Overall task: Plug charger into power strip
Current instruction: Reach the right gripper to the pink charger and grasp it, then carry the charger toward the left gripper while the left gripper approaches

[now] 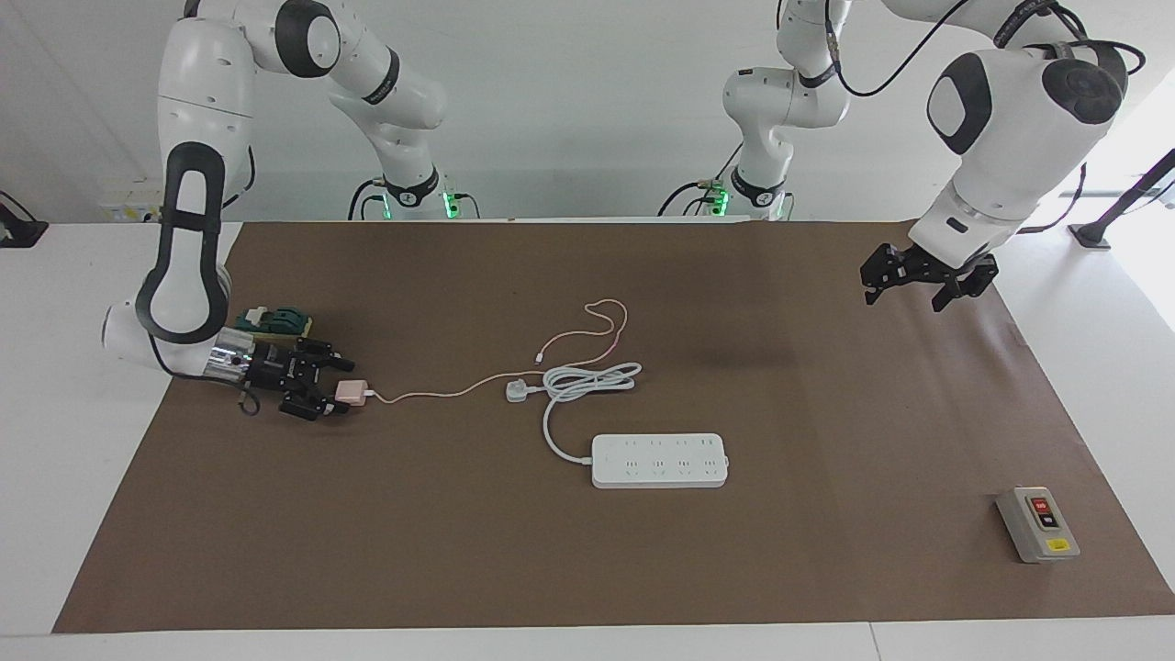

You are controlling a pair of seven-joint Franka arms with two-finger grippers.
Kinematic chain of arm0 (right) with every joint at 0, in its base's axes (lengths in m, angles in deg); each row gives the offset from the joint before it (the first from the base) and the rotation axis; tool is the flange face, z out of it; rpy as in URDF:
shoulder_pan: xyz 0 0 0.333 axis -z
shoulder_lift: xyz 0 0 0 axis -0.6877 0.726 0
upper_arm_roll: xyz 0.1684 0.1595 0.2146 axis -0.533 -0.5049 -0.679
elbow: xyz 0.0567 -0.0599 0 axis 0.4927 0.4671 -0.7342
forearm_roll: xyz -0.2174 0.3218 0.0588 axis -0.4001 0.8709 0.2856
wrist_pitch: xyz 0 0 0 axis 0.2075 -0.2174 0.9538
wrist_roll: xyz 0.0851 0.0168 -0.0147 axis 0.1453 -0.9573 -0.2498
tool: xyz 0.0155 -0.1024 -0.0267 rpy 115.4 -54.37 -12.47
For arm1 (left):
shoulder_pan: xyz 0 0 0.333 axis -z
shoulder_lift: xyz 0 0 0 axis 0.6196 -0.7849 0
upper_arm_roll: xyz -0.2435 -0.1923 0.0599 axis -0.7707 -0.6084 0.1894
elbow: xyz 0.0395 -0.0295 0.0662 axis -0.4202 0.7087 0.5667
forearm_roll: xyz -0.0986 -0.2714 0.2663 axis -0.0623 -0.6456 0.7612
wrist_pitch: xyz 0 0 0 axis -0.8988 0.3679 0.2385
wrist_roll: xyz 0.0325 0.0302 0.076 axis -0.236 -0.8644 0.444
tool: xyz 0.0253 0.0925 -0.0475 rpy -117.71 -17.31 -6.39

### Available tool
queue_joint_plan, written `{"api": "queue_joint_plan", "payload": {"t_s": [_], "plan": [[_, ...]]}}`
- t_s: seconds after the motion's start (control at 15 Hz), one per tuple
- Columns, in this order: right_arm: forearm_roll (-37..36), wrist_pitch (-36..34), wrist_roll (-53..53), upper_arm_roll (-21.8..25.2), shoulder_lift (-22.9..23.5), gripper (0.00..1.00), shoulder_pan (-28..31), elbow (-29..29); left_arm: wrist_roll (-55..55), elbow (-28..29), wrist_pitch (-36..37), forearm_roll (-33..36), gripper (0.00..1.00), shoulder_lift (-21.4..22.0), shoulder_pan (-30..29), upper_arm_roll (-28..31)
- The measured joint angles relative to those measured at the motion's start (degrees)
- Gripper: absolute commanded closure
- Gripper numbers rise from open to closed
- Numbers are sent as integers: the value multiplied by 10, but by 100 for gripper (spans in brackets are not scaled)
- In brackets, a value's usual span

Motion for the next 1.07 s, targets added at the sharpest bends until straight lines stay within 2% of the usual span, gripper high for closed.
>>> {"api": "queue_joint_plan", "payload": {"t_s": [0.13,0.47,0.6,0.8,1.07], "plan": [[2,-1,-7,0,1,17,1,0,0,-2,-6,-12,0,-24,17,-1],[14,-20,-40,0,7,25,12,1,0,-6,-65,-116,0,-96,31,0],[18,-24,-48,0,9,35,15,1,0,-10,-70,-160,0,-107,30,3],[19,-29,-62,0,11,98,17,4,0,-14,-69,-221,0,-108,27,2],[19,-31,-70,1,12,100,17,4,0,-15,-58,-284,0,-108,23,3]]}}
